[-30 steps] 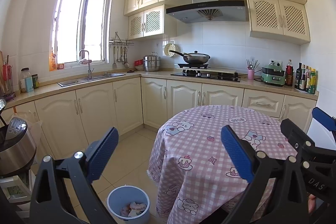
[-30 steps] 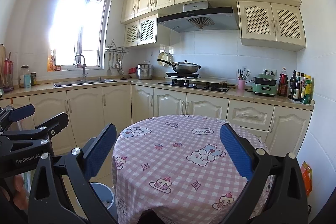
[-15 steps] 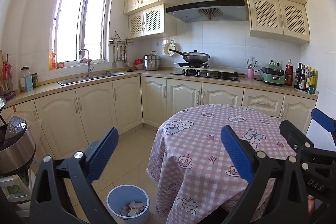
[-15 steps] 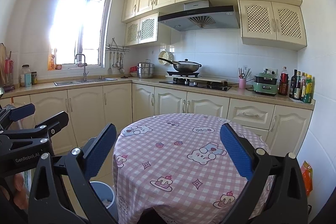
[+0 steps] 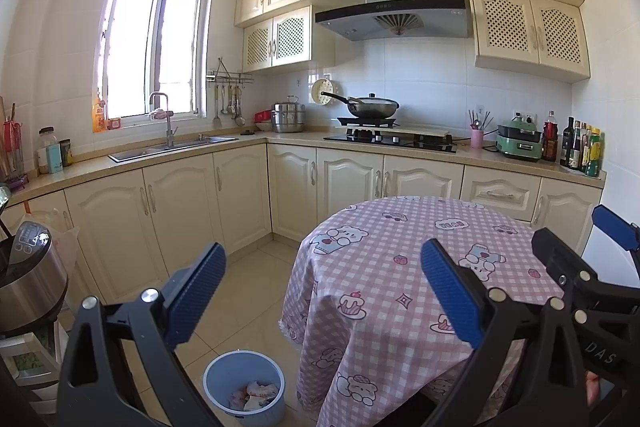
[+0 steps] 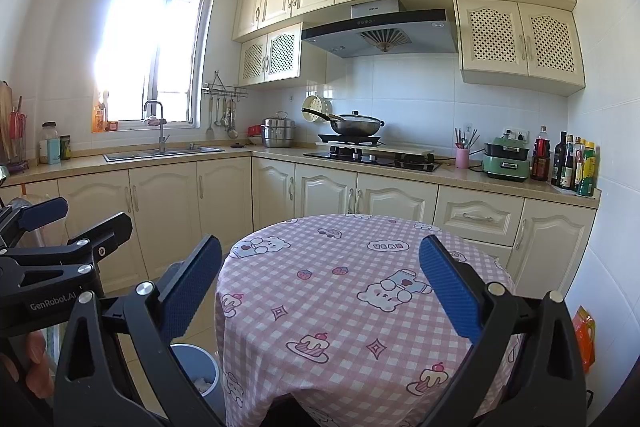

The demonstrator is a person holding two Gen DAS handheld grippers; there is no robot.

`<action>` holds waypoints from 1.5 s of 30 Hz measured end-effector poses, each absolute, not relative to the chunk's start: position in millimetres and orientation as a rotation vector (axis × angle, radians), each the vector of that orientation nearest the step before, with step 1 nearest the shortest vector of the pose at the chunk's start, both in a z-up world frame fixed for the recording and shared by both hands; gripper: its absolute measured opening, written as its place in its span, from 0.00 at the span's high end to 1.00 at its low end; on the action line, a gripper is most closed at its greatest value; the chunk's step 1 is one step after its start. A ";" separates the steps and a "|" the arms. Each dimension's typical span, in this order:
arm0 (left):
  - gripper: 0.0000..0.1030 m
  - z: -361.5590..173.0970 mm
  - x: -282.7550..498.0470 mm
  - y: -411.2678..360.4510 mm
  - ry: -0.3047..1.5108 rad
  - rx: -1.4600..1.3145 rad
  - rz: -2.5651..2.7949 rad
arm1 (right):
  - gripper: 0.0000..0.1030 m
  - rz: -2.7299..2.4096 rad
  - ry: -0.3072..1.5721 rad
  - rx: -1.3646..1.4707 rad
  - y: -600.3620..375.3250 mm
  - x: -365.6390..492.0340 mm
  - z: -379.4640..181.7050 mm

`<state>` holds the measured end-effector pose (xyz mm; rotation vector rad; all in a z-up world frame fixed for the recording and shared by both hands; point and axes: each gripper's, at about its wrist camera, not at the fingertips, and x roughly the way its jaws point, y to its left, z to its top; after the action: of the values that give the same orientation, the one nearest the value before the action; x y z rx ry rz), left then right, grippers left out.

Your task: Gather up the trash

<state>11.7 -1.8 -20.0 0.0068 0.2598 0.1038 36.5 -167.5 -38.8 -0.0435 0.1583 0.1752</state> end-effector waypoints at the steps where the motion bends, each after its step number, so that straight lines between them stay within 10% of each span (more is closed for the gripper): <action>1: 0.07 -20.1 11.8 -1.6 0.260 0.007 0.103 | 0.07 0.175 0.159 -0.044 -167.5 36.4 -39.1; 45: 0.07 -20.2 12.2 -2.2 0.265 0.008 0.106 | 0.07 0.197 0.165 -0.051 -166.1 38.9 -38.7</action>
<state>12.2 -2.2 -20.2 0.0085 0.2649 0.1059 38.9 -166.1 -38.7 -0.0507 0.1647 0.1971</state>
